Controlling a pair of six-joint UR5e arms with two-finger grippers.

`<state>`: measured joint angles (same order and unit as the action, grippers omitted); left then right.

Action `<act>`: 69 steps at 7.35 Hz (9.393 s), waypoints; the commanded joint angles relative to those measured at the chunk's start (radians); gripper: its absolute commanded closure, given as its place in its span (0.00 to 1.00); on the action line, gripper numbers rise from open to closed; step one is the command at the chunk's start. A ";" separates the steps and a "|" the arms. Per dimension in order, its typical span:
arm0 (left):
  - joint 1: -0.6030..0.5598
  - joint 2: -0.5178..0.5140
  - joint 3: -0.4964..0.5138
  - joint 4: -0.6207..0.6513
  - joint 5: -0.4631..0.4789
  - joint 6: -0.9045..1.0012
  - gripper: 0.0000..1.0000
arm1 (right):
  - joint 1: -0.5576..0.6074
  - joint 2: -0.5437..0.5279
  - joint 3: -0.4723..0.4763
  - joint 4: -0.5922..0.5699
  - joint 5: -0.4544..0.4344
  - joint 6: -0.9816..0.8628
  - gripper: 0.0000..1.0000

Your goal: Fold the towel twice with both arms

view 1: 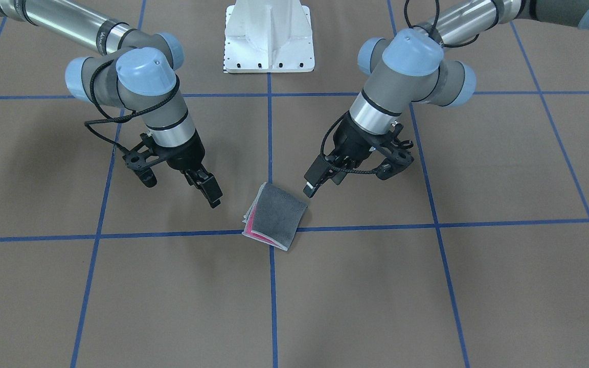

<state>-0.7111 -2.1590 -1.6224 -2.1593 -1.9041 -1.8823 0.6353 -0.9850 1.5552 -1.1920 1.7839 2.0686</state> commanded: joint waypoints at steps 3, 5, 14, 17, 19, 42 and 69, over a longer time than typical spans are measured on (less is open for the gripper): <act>-0.001 0.048 -0.051 0.003 -0.007 0.000 0.00 | -0.003 0.152 -0.236 0.124 -0.031 0.034 0.02; -0.001 0.048 -0.051 0.003 -0.007 0.000 0.00 | -0.017 0.157 -0.260 0.124 -0.031 0.034 0.05; 0.001 0.048 -0.048 0.006 -0.007 -0.001 0.00 | -0.020 0.184 -0.369 0.318 -0.043 0.079 0.31; 0.001 0.048 -0.047 0.006 -0.007 0.000 0.00 | -0.020 0.197 -0.389 0.324 -0.049 0.079 0.31; 0.001 0.048 -0.047 0.006 -0.007 0.000 0.00 | -0.023 0.197 -0.396 0.321 -0.049 0.077 0.32; 0.018 -0.131 0.148 -0.010 0.040 -0.031 0.00 | 0.150 -0.006 -0.138 0.196 0.183 -0.089 0.00; 0.071 -0.104 0.177 -0.016 0.037 -0.015 0.02 | 0.112 0.008 -0.104 0.196 0.157 -0.157 0.00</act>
<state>-0.6324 -2.2716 -1.4306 -2.1795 -1.8563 -1.8970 0.7889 -1.0122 1.4555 -0.9947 1.9780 1.8972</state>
